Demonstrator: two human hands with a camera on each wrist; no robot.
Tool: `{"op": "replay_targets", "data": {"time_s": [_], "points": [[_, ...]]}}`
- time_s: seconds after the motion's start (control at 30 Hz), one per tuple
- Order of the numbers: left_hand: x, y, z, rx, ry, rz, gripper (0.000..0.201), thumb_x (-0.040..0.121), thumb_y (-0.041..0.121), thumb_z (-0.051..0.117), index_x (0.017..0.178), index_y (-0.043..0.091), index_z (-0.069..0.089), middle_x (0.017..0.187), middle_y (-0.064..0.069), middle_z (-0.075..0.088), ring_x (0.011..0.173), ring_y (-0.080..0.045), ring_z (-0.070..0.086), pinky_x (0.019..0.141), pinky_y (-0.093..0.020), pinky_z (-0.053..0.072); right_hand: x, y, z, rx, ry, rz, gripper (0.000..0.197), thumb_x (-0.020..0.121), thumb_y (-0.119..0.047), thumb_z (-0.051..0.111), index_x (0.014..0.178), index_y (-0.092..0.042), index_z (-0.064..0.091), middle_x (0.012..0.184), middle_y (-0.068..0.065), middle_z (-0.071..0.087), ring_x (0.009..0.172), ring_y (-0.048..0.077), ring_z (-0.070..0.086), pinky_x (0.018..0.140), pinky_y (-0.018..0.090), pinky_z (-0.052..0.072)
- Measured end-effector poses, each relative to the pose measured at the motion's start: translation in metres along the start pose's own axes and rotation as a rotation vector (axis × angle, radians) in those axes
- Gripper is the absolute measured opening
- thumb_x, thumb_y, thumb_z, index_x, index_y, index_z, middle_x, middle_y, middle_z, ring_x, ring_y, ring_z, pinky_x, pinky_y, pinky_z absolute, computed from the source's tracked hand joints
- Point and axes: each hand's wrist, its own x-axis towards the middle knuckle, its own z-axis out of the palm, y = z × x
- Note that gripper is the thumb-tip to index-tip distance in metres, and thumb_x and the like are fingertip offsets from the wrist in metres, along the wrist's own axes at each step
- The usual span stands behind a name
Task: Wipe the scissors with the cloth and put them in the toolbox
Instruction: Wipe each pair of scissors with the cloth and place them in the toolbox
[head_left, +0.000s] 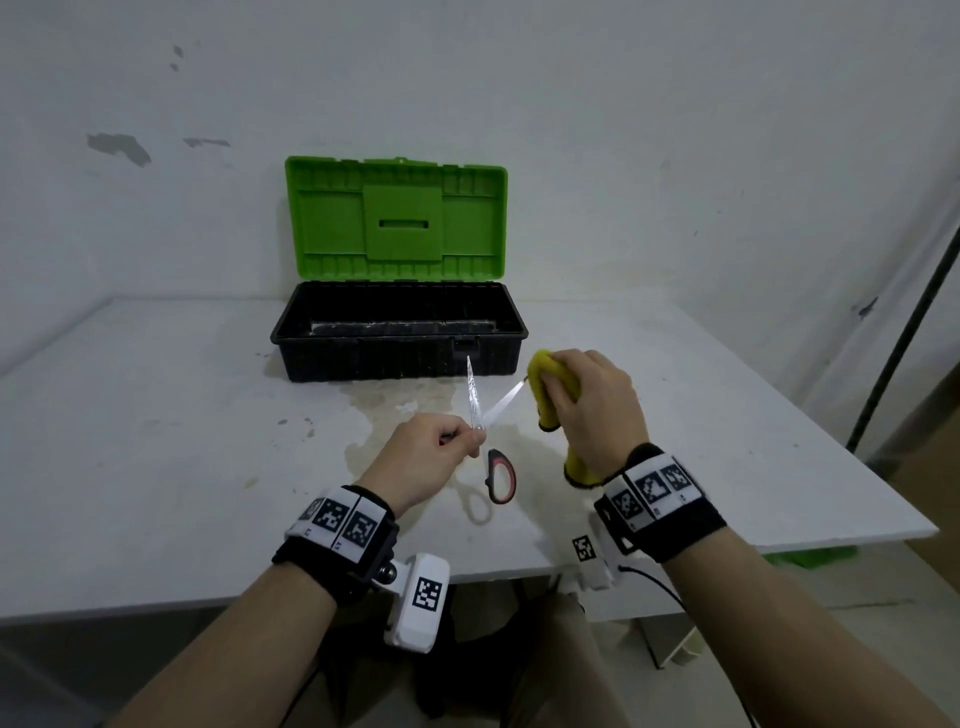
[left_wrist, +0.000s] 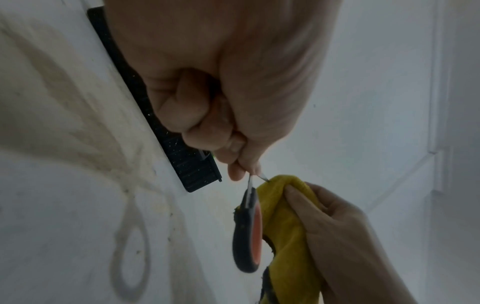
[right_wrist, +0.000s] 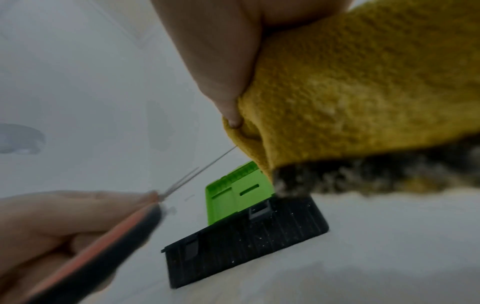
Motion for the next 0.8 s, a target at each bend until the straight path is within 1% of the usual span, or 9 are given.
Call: {"op": "replay_targets", "data": {"time_s": [0.07,0.13,0.27,0.37,0.47,0.53,0.63,0.73,0.8], "points": [[0.001,0.001,0.001,-0.016,0.006,-0.005,0.03,0.096,0.039,0.061,0.076,0.021,0.072,0.062,0.008,0.059,0.063,-0.009,0.052,0.061,-0.026,0.04,-0.016,-0.01,0.004,0.006,-0.044,-0.118,0.02,0.095,-0.03,0.056,0.111,-0.02,0.063,0.098,0.001,0.06,0.084,0.021,0.057,0.072,0.036,0.049],[0.002,0.002,0.003,-0.018,0.004,0.003,0.029,0.096,0.037,0.061,0.075,0.021,0.072,0.057,0.014,0.056,0.06,-0.004,0.05,0.061,-0.024,0.039,-0.033,-0.019,0.014,-0.001,-0.131,-0.203,0.017,0.095,-0.033,0.057,0.108,-0.025,0.064,0.094,-0.003,0.057,0.081,0.019,0.057,0.067,0.036,0.05],[0.001,-0.001,0.004,-0.003,-0.027,0.038,0.029,0.096,0.037,0.061,0.076,0.02,0.073,0.057,0.007,0.051,0.053,-0.007,0.044,0.058,-0.027,0.038,-0.041,-0.019,0.025,-0.035,-0.144,-0.204,0.017,0.095,-0.036,0.056,0.108,-0.029,0.064,0.093,-0.005,0.056,0.082,0.016,0.056,0.063,0.035,0.051],[0.001,-0.003,0.002,0.034,-0.009,0.063,0.03,0.096,0.039,0.062,0.074,0.021,0.071,0.06,-0.002,0.055,0.054,-0.006,0.046,0.057,-0.024,0.038,-0.032,-0.017,0.022,-0.039,-0.138,-0.158,0.02,0.095,-0.037,0.054,0.11,-0.029,0.064,0.094,-0.005,0.055,0.082,0.015,0.054,0.064,0.031,0.045],[0.0,-0.005,0.001,0.049,-0.002,0.051,0.03,0.096,0.037,0.062,0.075,0.019,0.072,0.055,0.007,0.051,0.047,0.0,0.044,0.051,-0.014,0.033,-0.012,-0.006,0.015,-0.058,-0.1,-0.025,0.02,0.096,-0.034,0.052,0.112,-0.026,0.063,0.098,-0.002,0.055,0.085,0.021,0.055,0.069,0.029,0.041],[0.001,-0.007,0.002,0.041,0.001,0.021,0.029,0.096,0.038,0.062,0.077,0.019,0.073,0.057,0.009,0.051,0.046,0.001,0.044,0.05,-0.013,0.033,-0.003,0.002,0.008,-0.026,-0.055,0.032,0.02,0.096,-0.03,0.053,0.112,-0.024,0.062,0.102,-0.001,0.058,0.09,0.023,0.058,0.073,0.031,0.045],[0.003,-0.007,0.002,0.037,0.023,-0.001,0.03,0.096,0.04,0.062,0.076,0.02,0.073,0.061,0.008,0.055,0.051,-0.001,0.045,0.053,-0.017,0.034,-0.009,-0.002,0.004,0.014,-0.022,-0.039,0.019,0.095,-0.029,0.055,0.112,-0.023,0.062,0.1,-0.002,0.059,0.087,0.02,0.058,0.075,0.033,0.048],[0.005,-0.002,0.002,0.02,0.028,0.011,0.028,0.096,0.037,0.062,0.078,0.02,0.074,0.064,0.011,0.058,0.062,-0.004,0.052,0.061,-0.023,0.038,-0.032,-0.017,0.014,0.001,-0.124,-0.147,0.02,0.094,-0.031,0.056,0.112,-0.025,0.062,0.098,-0.003,0.057,0.084,0.018,0.056,0.07,0.033,0.048],[0.005,0.001,0.004,0.026,0.005,0.036,0.026,0.097,0.033,0.061,0.078,0.019,0.074,0.06,0.011,0.055,0.058,-0.003,0.049,0.059,-0.023,0.037,-0.04,-0.021,0.022,-0.018,-0.162,-0.17,0.02,0.094,-0.033,0.056,0.112,-0.026,0.062,0.097,-0.005,0.056,0.083,0.016,0.056,0.066,0.03,0.048]]}}
